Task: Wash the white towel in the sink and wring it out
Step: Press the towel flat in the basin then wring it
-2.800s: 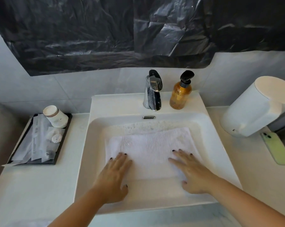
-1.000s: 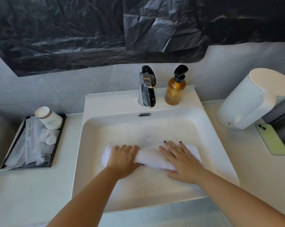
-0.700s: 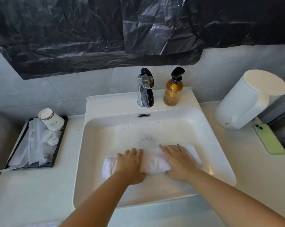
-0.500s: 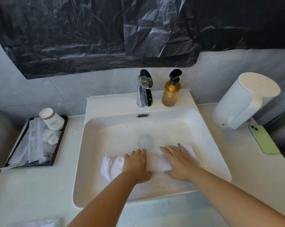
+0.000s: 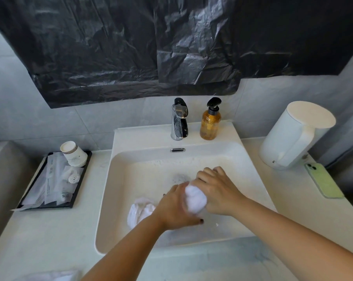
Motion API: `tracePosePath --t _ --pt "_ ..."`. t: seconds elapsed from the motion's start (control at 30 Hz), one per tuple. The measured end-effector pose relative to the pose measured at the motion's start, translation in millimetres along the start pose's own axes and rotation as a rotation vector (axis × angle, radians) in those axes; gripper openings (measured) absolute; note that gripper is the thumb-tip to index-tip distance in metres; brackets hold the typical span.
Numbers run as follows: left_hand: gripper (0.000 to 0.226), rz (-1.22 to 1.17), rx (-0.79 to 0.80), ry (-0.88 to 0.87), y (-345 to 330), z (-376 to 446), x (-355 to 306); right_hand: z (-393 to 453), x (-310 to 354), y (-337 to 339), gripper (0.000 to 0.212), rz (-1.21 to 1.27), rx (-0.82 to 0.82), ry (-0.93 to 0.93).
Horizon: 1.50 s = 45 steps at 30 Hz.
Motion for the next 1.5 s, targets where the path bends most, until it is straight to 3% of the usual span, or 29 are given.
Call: tracePosePath --t 0.07,0.13,0.27,0.37,0.43,0.5,0.57,0.63,0.7,0.87,0.93,1.1,1.17,1.23,1.4,1.5 --pt "0.063 -0.207 -0.066 -0.071 15 0 -23 17 10 37 0.035 0.08 -0.153 0.044" --pt "0.055 -0.35 -0.154 -0.067 35 -1 -31 32 12 66 0.041 0.137 -0.238 0.057" --pt "0.037 -0.592 -0.256 -0.105 70 -13 -36 51 -17 90 0.065 0.355 -0.161 -0.064" --pt "0.053 -0.761 -0.26 -0.154 84 -24 -39 44 -37 69 0.089 0.981 0.13 -0.349" --pt "0.055 -0.867 -0.209 -0.163 84 -26 -39 36 -25 50 0.089 1.49 0.211 -0.464" --pt "0.057 -0.953 -0.109 -0.14 80 -26 -41 36 -9 35 0.087 1.691 0.248 -0.48" --pt "0.057 -0.925 0.048 -0.087 70 -26 -47 44 2 37 0.087 1.77 0.174 -0.466" --pt "0.055 -0.755 0.197 -0.053 56 -26 -55 49 -2 41 0.083 1.79 0.079 -0.538" --pt "0.054 -0.614 0.23 -0.081 49 -23 -62 56 -3 54 0.063 1.714 0.023 -0.528" --pt "0.068 -0.692 0.022 -0.164 53 -19 -74 66 -8 77 0.037 1.587 -0.055 -0.5" --pt "0.06 -0.759 -0.007 -0.165 50 -17 -74 68 -9 82 0.035 1.569 -0.081 -0.493" --pt "0.045 -0.732 0.07 -0.099 38 -15 -79 69 -3 76 0.043 1.601 0.05 -0.459" --pt "0.043 -0.702 0.007 -0.035 35 -14 -76 67 2 75 0.045 1.632 0.139 -0.43" --pt "0.038 -0.671 -0.094 0.013 37 -13 -72 65 4 74 0.037 1.581 0.191 -0.415" --pt "0.017 -0.526 -0.09 -0.013 26 -13 -73 65 1 60 0.009 1.463 0.223 -0.541" --pt "0.016 -0.47 -0.145 -0.015 26 -11 -72 65 0 52 0.018 1.385 0.225 -0.611"
Point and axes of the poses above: each hand's wrist, its own z-axis towards the middle knuckle, its own y-axis out of the back of the hand, x = y × z, the point moved 9 cm from there along z, towards the middle knuckle, and after that the axes turned 13 degrees about -z, right-handed, at the moved point
